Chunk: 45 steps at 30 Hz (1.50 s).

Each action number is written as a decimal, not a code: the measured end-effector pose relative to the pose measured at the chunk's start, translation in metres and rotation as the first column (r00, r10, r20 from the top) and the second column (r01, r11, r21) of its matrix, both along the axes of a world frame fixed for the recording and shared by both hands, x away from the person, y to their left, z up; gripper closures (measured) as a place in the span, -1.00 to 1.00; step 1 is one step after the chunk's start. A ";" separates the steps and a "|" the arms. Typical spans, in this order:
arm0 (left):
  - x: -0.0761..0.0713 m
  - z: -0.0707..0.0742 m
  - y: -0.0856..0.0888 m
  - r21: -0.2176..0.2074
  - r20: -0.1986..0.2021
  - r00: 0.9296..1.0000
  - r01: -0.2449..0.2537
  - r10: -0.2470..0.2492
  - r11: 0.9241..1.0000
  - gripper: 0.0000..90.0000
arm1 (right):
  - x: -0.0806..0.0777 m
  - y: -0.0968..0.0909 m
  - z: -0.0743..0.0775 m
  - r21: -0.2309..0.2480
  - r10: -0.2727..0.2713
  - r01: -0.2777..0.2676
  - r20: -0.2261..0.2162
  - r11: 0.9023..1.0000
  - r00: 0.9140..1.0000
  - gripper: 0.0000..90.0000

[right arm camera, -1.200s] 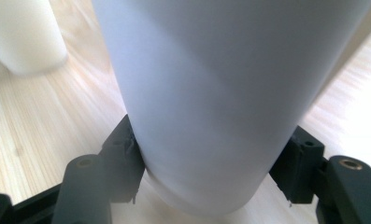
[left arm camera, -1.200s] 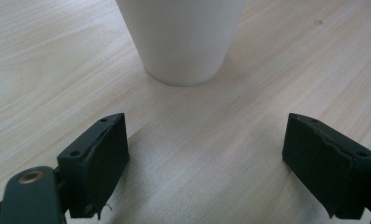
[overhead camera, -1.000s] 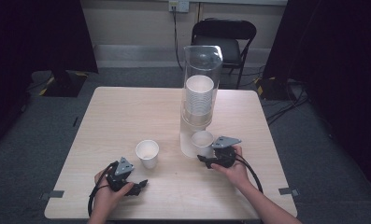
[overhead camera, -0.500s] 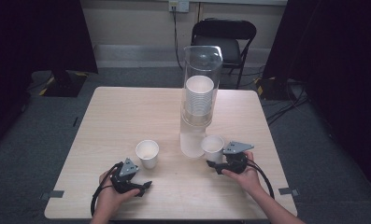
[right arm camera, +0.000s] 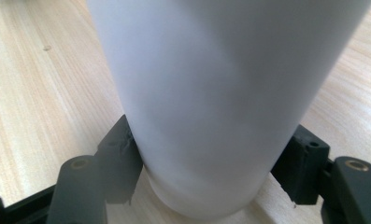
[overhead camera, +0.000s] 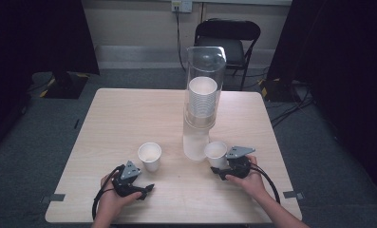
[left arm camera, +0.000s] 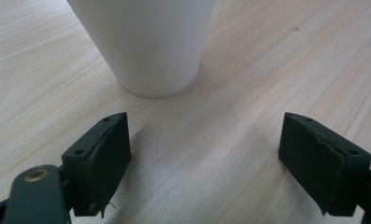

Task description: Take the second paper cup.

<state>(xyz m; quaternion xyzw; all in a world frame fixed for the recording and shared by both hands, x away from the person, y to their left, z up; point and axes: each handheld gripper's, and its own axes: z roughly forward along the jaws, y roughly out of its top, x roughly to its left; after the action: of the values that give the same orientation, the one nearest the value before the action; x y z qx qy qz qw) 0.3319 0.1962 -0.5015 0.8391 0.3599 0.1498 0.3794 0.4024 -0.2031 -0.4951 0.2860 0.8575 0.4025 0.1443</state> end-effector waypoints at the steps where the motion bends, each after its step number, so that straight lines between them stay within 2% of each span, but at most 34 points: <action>1: 0.000 0.000 0.000 -0.001 0.000 1.000 0.000 0.000 1.000 -0.63 | 0.001 -0.001 0.000 0.000 -0.002 0.002 0.003 1.000 1.000 -0.26; 9: 0.000 0.001 0.000 0.016 -0.002 1.000 0.002 -0.002 1.000 -0.63 | 0.002 -0.003 -0.003 0.007 -0.021 0.021 -0.010 1.000 1.000 -0.28; 12: 0.000 0.000 0.000 0.014 0.002 1.000 0.006 -0.006 1.000 -0.63 | 0.002 -0.003 -0.003 0.010 -0.028 0.028 -0.007 1.000 1.000 -0.43; 17: 0.000 0.000 0.000 0.015 0.003 1.000 0.008 -0.008 1.000 -0.63 | 0.002 -0.005 -0.003 0.015 -0.041 0.041 -0.026 0.999 0.999 -0.54; 21: 0.000 0.000 0.000 0.013 0.002 1.000 0.006 -0.006 1.000 -0.63 | 0.001 -0.008 0.001 0.005 -0.039 0.039 -0.012 0.999 0.999 -0.62; 25: 0.000 0.000 0.000 0.014 0.002 1.000 0.007 -0.007 1.000 -0.63 | -0.003 -0.016 0.003 0.016 -0.045 0.045 -0.006 0.999 0.999 -0.65; 27: 0.000 0.000 0.000 0.013 0.002 1.000 0.007 -0.007 1.000 -0.63 | -0.005 -0.024 0.003 0.021 -0.062 0.063 -0.018 0.998 0.998 -0.66; 32: 0.000 0.000 0.000 0.016 0.002 1.000 0.010 -0.011 1.000 -0.65 | -0.008 -0.034 0.008 0.029 -0.055 0.056 -0.010 0.998 0.998 -0.66; 37: 0.000 0.000 0.000 0.016 0.003 1.000 0.010 -0.010 1.000 -0.65 | -0.012 -0.040 0.009 0.027 -0.052 0.053 -0.018 0.998 0.998 -0.67; 40: 0.000 0.000 0.000 0.017 0.002 1.000 0.010 -0.010 1.000 -0.65 | -0.014 -0.043 0.010 0.047 -0.047 0.048 -0.023 0.998 0.999 -0.67; 45: 0.000 0.000 0.000 0.016 0.003 1.000 0.010 -0.010 1.000 -0.65 | -0.017 -0.049 0.012 0.042 -0.052 0.053 -0.021 0.998 0.998 -0.67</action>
<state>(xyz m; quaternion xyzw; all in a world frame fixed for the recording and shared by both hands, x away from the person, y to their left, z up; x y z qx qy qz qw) 0.3319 0.1960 -0.5012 0.8437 0.3540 0.1519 0.3739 0.3850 -0.2523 -0.4834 0.3154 0.8423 0.4140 0.1399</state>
